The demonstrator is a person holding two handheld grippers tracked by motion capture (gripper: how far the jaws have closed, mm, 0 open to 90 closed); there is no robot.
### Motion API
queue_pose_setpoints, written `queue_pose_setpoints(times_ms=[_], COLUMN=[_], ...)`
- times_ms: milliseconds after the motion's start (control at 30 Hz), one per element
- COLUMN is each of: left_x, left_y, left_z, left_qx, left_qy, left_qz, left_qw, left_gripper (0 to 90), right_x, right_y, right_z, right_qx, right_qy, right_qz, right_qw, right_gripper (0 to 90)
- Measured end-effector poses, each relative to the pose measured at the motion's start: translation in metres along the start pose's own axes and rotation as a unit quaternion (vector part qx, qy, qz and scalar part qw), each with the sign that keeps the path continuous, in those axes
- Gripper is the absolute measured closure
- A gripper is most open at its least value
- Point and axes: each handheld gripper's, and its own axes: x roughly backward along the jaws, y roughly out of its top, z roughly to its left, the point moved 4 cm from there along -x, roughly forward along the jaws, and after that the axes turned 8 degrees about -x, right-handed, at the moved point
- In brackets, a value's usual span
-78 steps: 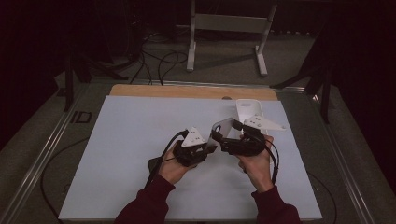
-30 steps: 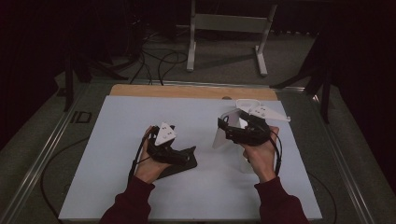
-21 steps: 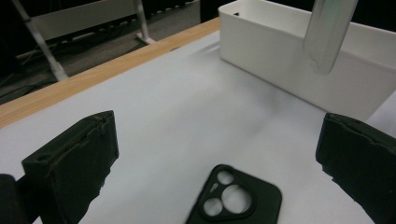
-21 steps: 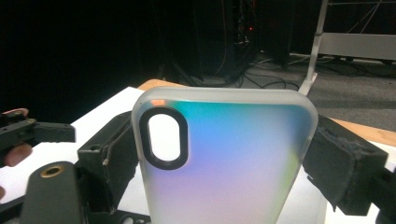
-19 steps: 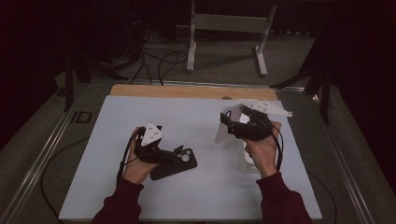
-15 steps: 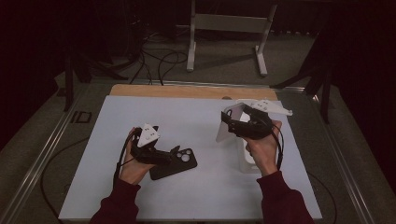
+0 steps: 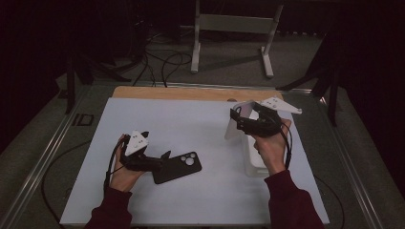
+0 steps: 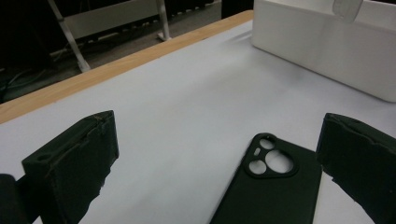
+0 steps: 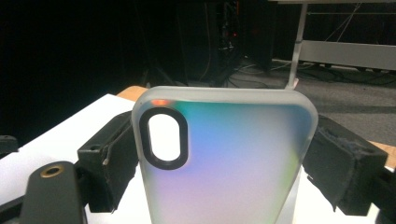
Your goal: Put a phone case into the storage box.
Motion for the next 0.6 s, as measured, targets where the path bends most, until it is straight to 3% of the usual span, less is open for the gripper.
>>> queue_pose_setpoints(times_ms=[233,333,600], left_x=[0.009,0.015,0.027], left_y=[-0.014,-0.021,-0.035], left_z=[0.004,0.006,0.011], left_qx=[-0.004,0.010,0.019], left_qy=[0.004,0.009,0.024], left_qz=[-0.005,-0.007,-0.009], left_qw=[1.0000,0.9999,0.9995], left_gripper=[0.0,0.0,0.0], right_x=[-0.001,-0.002,-0.005], right_y=[0.002,0.004,0.007], right_z=[-0.004,-0.007,-0.013], right_qx=[0.004,0.003,0.003], right_qy=[-0.007,-0.012,-0.022], right_qz=[-0.004,-0.005,-0.005], right_qw=[1.0000,0.9999,0.9997], right_gripper=[16.8,16.8,16.8])
